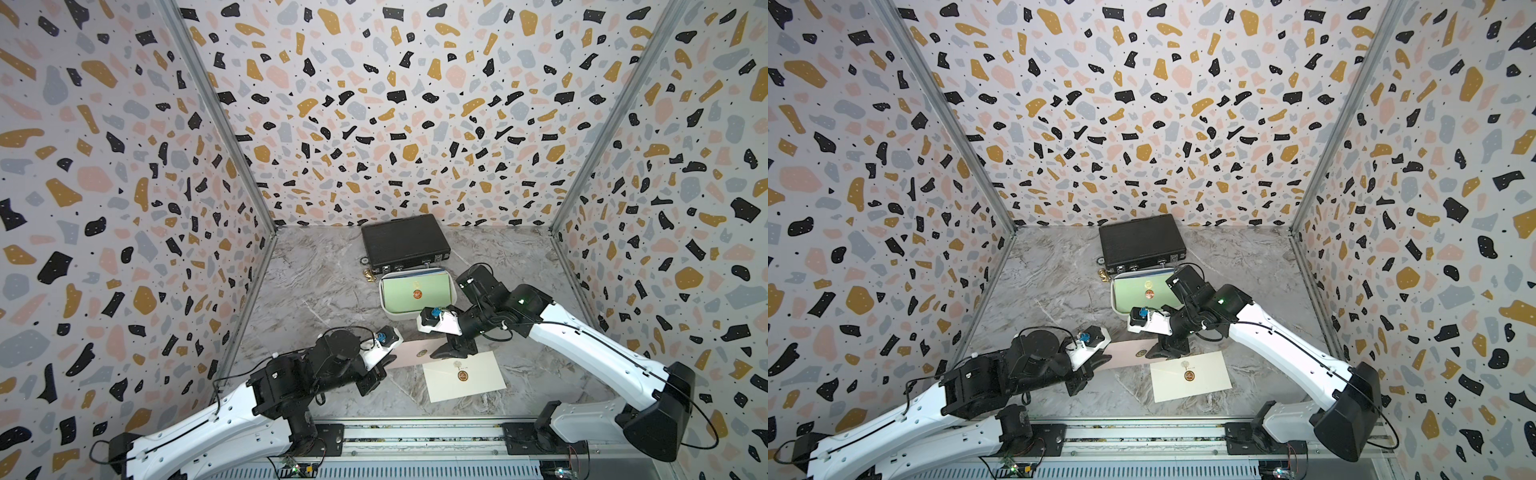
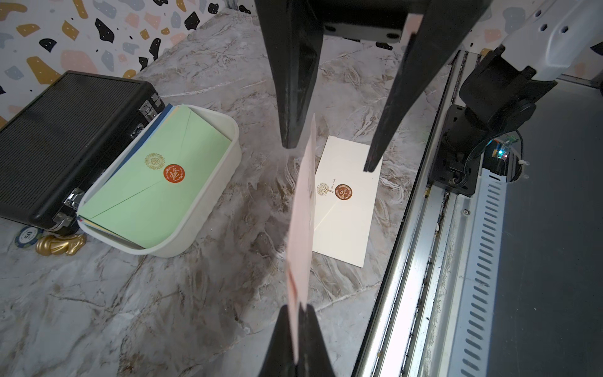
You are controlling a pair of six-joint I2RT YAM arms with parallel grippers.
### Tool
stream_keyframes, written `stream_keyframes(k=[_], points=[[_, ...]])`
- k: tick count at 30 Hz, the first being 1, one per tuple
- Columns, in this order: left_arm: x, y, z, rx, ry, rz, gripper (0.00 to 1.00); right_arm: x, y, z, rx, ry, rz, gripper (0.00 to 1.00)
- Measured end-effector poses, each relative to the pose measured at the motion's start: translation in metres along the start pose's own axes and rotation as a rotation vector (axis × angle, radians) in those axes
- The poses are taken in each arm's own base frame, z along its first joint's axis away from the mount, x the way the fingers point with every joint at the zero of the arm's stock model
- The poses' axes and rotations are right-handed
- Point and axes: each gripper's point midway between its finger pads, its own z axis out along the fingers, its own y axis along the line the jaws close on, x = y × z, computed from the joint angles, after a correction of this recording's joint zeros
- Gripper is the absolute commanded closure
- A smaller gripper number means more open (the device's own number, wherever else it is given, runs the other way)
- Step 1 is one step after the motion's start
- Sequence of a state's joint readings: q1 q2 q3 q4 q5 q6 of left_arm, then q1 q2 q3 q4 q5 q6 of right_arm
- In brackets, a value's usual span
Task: Put the sealed envelopes into the storage box
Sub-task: Pick up the envelope from the center of the board.
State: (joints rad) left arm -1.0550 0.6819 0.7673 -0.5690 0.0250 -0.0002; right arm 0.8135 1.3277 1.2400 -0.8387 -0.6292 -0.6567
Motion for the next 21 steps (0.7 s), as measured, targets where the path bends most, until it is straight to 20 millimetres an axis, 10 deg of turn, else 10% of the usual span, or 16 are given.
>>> stream_keyframes(k=[7,9,12,13,21], points=[[0.002,0.000,-0.001,0.000,-0.005,0.009,1.00,0.009,-0.003,0.014,-0.030,0.042,-0.004,1.00],[0.002,0.001,-0.001,-0.004,-0.004,0.008,0.99,0.008,-0.004,0.015,-0.029,0.043,-0.011,1.00],[0.002,0.005,-0.001,-0.030,-0.003,0.004,0.12,0.005,-0.009,0.012,-0.019,0.057,-0.036,1.00],[0.003,0.009,-0.002,-0.052,0.001,-0.010,0.01,0.003,-0.012,0.011,-0.008,0.067,-0.048,1.00],[0.024,0.057,-0.015,-0.347,0.069,-0.102,0.01,-0.012,-0.060,-0.020,0.178,0.225,-0.212,1.00]])
